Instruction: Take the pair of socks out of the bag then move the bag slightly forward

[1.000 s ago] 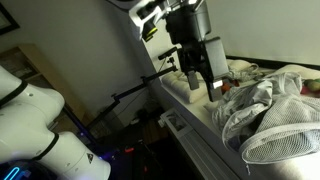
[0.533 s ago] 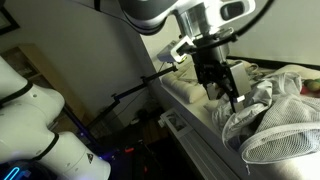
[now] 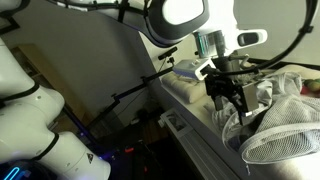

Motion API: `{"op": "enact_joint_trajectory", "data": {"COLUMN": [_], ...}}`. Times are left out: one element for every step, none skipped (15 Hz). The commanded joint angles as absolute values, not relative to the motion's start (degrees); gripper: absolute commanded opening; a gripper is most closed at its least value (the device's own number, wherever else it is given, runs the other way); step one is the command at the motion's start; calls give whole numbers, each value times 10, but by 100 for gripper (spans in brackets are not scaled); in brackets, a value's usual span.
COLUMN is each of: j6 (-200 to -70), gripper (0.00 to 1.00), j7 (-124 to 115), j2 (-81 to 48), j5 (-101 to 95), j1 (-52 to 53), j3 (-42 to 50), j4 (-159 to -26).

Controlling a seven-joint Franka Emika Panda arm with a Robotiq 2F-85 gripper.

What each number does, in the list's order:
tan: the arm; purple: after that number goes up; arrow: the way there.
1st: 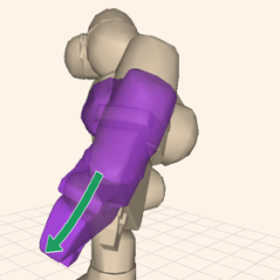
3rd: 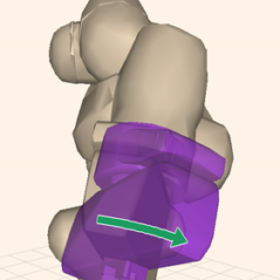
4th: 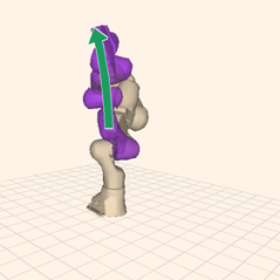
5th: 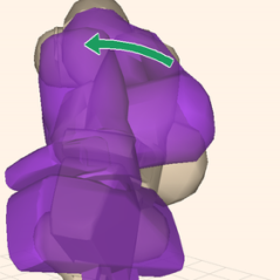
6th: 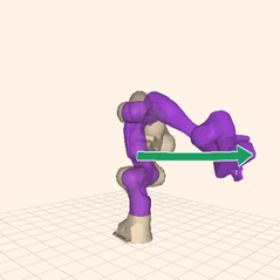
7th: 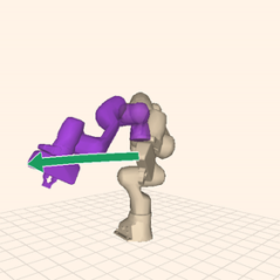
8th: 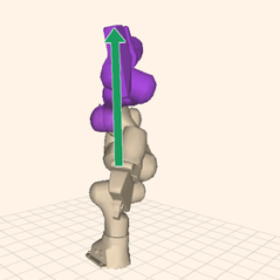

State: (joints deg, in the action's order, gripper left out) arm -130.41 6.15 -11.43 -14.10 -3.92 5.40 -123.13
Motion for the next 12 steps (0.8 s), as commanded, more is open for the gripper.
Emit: {"op": "enact_joint_trajectory", "data": {"j6": [-1293, -1289, -1287, -1285, -1284, -1283, -1282, -1279, -1276, -1272, -1270, -1270], "gripper": [100, 100, 100, 100, 100, 100, 100, 100, 100, 100, 100, 100], "j7": [47, 43, 38, 24, 12, -5, -21, -32, -50, -58, -71, -94], "j2": [-153, -162, -169, -178, -183, -188, -192, -196, -200, -203, -207, -210], "j5": [-135, -140, -145, -154, -159, -169, -178, -182, -191, -193, -198, -211], "j1": [-39, -38, -36, -33, -31, -29, -26, -25, -23, -23, -20, -15], "j3": [52, 53, 55, 59, 61, 64, 68, 70, 74, 75, 78, 84], "j4": [-1192, -1184, -1177, -1170, -1165, -1160, -1155, -1150, -1145, -1141, -1137, -1134]}}
